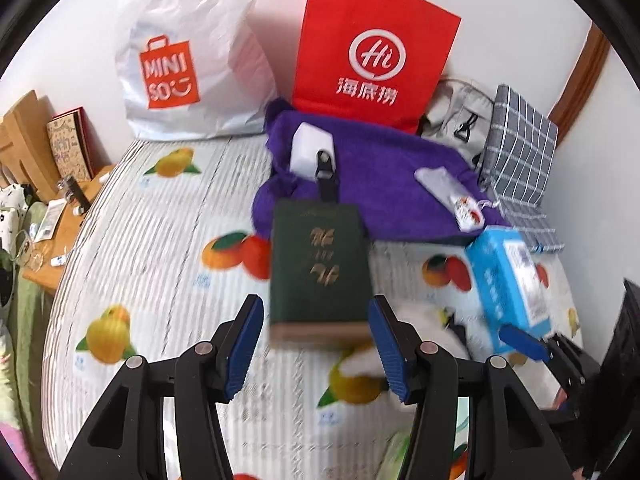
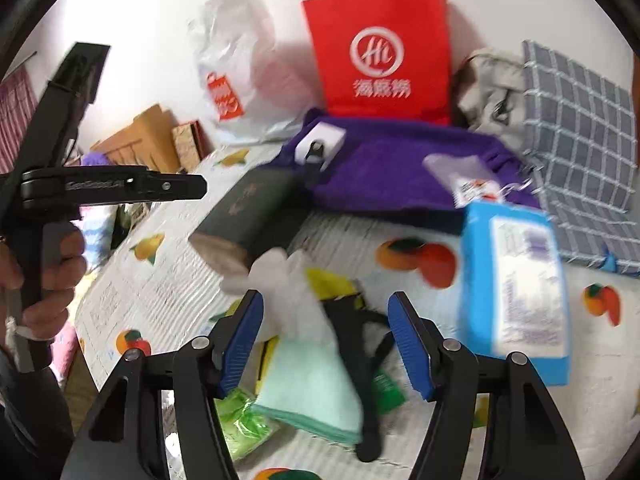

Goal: Organize soft objects
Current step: 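Grasp the white glove with the right tool while the left tool grasps the green tissue packet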

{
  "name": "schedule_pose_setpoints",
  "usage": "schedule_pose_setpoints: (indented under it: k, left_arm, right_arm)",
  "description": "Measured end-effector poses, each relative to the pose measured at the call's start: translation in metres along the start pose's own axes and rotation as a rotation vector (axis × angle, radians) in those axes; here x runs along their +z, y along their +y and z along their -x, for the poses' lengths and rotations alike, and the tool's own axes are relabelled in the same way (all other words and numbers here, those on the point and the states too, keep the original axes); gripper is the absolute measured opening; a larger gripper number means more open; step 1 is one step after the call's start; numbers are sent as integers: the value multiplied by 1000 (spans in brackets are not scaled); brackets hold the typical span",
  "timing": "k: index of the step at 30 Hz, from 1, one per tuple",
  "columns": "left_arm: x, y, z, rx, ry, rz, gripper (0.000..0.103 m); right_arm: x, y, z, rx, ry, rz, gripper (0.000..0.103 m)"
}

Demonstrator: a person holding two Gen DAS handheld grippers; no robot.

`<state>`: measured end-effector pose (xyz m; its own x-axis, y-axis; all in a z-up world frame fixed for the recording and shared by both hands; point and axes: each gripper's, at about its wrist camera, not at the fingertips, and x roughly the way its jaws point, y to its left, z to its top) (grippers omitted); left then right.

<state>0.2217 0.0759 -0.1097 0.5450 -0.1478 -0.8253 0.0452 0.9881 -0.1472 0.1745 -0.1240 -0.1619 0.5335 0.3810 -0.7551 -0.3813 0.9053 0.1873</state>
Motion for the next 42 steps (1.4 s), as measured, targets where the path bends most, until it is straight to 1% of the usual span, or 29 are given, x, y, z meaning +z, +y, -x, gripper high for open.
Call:
schedule_pose_setpoints:
  k: [5, 6, 7, 8, 9, 10, 13, 14, 16, 21, 23, 26, 27, 28, 29, 32, 35, 37, 40, 42]
  left_arm:
    - [-20, 13, 2, 0, 13, 4, 53]
    - [-23, 15, 2, 1, 15, 1, 53]
    - [-25, 16, 2, 1, 17, -4, 53]
    - [-27, 16, 3, 0, 17, -7, 53]
    - [-30, 17, 3, -2, 18, -10, 53]
    - [-31, 18, 3, -4, 20, -11, 53]
    - [-36, 19, 4, -9, 22, -6, 53]
    - [-38, 19, 4, -9, 26, -4, 53]
    - [-42, 18, 4, -10, 31, -3, 53]
    - [-56, 11, 5, -19, 48, -21, 53]
    - [-61, 6, 6, -23, 56, -27, 53]
    - [-72, -4, 6, -44, 76, -37, 54]
    - [-77, -9, 6, -62, 84, -42, 57]
    - [-81, -13, 5, -70, 87, -48, 60]
    - [-84, -17, 5, -74, 89, -54, 62]
    - [-96, -35, 0, -100, 113, -83, 63]
    - [-107, -52, -6, -157, 155, -86, 64]
    - [-113, -62, -9, -180, 171, -96, 70]
    - [-123, -80, -16, -155, 193, -148, 72]
    - [-130, -90, -25, -111, 218, -188, 72]
  right_arm:
    - [-7, 13, -24, 14, 36, 21, 64]
    - [-9, 14, -29, 15, 42, 21, 62]
    - [-10, 16, -35, 24, 53, 20, 53]
    - [-11, 17, -38, 26, 58, 22, 40]
    - [-11, 19, -40, 28, 57, 30, 30]
    - [-10, 20, -39, 31, 53, 33, 18]
    - [-5, 23, -26, 57, 0, 23, 13]
    - [-2, 23, -16, 75, -28, 14, 13]
    - [2, 24, -1, 86, -71, 6, 13]
    - [3, 19, 35, 78, -140, -18, 13]
    - [-1, 15, 50, 70, -159, -27, 13]
    - [-11, 6, 68, 28, -177, -49, 13]
    - [-16, 1, 74, 14, -181, -66, 13]
    - [-20, -3, 78, 11, -183, -78, 13]
    - [-27, -9, 83, 12, -183, -91, 13]
    - [-46, -25, 96, -15, -168, -120, 13]
    - [-66, -41, 105, -57, -145, -155, 13]
    - [-79, -49, 111, -72, -137, -163, 13]
    - [-98, -60, 115, -108, -112, -164, 14]
    - [-109, -67, 111, -140, -91, -170, 16]
